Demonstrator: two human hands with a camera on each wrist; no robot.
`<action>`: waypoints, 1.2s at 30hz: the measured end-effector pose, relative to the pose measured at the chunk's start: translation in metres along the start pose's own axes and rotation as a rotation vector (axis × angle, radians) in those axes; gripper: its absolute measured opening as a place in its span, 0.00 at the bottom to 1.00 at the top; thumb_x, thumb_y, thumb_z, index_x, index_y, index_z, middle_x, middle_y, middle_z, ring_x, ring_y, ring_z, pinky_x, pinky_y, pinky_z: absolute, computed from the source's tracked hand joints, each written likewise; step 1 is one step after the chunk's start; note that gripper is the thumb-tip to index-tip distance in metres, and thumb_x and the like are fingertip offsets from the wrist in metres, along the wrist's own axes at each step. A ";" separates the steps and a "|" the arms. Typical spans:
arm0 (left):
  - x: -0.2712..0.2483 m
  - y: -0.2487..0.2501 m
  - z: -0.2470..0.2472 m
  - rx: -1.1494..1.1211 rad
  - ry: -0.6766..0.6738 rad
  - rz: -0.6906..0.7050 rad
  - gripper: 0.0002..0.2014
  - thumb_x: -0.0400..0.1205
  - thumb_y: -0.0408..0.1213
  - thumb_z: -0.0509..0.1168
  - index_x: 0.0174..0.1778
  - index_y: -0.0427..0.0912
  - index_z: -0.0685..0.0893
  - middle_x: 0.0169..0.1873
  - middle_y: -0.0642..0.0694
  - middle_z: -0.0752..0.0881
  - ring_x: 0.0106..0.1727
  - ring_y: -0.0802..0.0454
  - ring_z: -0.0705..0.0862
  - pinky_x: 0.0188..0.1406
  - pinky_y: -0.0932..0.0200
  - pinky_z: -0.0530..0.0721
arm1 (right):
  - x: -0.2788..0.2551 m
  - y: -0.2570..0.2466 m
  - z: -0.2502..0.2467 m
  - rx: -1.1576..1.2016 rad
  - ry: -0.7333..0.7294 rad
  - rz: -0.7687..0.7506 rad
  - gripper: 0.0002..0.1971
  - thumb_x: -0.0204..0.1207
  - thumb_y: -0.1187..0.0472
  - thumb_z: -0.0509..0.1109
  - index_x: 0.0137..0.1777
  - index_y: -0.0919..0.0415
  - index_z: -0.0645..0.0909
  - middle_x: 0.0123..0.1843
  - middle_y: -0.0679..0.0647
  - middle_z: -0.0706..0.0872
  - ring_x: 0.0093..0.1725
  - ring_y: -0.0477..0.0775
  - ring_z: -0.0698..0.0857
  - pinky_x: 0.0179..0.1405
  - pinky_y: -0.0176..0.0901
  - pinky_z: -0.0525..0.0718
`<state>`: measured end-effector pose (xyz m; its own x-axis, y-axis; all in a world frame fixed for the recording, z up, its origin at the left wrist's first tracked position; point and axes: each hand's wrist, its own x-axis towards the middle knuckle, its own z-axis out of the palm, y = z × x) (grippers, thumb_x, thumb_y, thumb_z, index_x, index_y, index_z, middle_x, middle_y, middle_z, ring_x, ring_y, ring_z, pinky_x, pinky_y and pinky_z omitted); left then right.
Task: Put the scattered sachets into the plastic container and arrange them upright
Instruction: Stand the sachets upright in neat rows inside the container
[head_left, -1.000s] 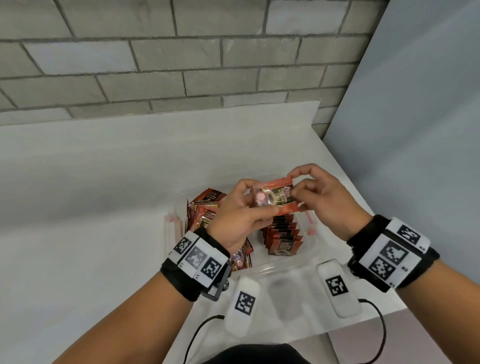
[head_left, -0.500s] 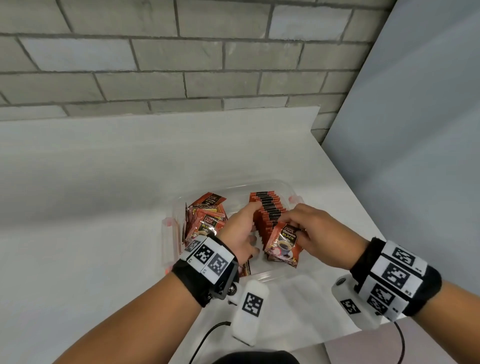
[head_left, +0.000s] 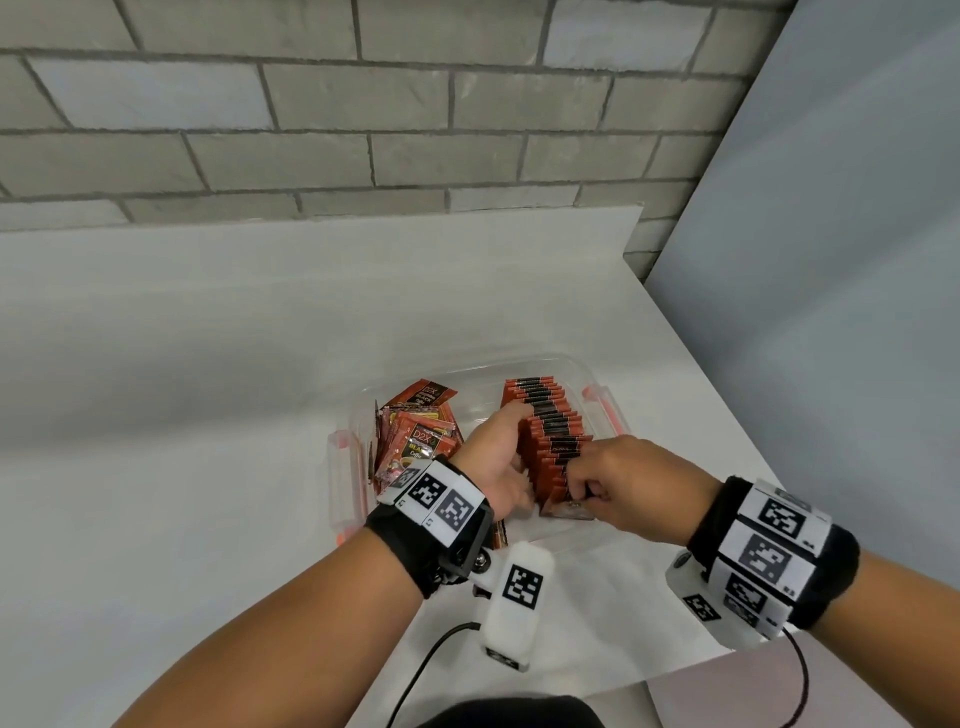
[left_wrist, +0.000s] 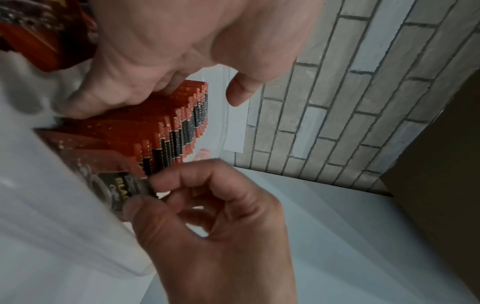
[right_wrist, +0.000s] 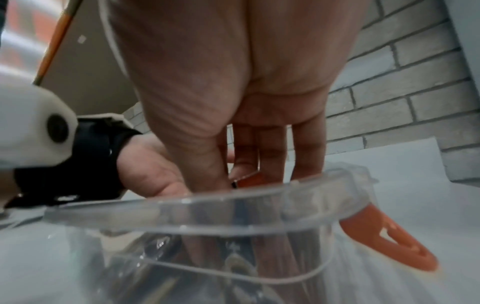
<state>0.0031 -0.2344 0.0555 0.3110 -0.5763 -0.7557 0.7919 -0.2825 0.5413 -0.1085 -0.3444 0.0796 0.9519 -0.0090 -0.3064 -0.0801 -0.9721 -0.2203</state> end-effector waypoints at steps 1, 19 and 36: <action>0.002 -0.001 0.000 -0.017 -0.017 -0.011 0.13 0.85 0.48 0.59 0.46 0.41 0.80 0.40 0.40 0.84 0.44 0.41 0.83 0.59 0.44 0.77 | 0.002 -0.001 0.000 -0.069 -0.004 0.010 0.06 0.74 0.66 0.64 0.41 0.54 0.79 0.37 0.42 0.72 0.37 0.46 0.72 0.30 0.29 0.61; 0.007 -0.003 -0.006 -0.090 -0.089 -0.062 0.15 0.84 0.48 0.61 0.50 0.37 0.79 0.52 0.33 0.83 0.63 0.32 0.81 0.68 0.29 0.71 | 0.004 0.007 -0.004 0.005 -0.030 0.124 0.18 0.70 0.56 0.78 0.50 0.53 0.69 0.47 0.45 0.74 0.45 0.49 0.76 0.38 0.37 0.72; 0.012 -0.009 -0.003 -0.090 -0.124 -0.085 0.13 0.84 0.47 0.60 0.53 0.41 0.80 0.64 0.34 0.81 0.65 0.33 0.80 0.70 0.27 0.69 | 0.008 0.004 -0.004 -0.179 -0.011 0.099 0.14 0.78 0.55 0.67 0.62 0.54 0.75 0.58 0.49 0.80 0.54 0.52 0.80 0.50 0.42 0.72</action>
<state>0.0014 -0.2369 0.0402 0.1780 -0.6449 -0.7432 0.8582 -0.2678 0.4380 -0.1004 -0.3488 0.0801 0.9385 -0.1045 -0.3290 -0.1178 -0.9928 -0.0208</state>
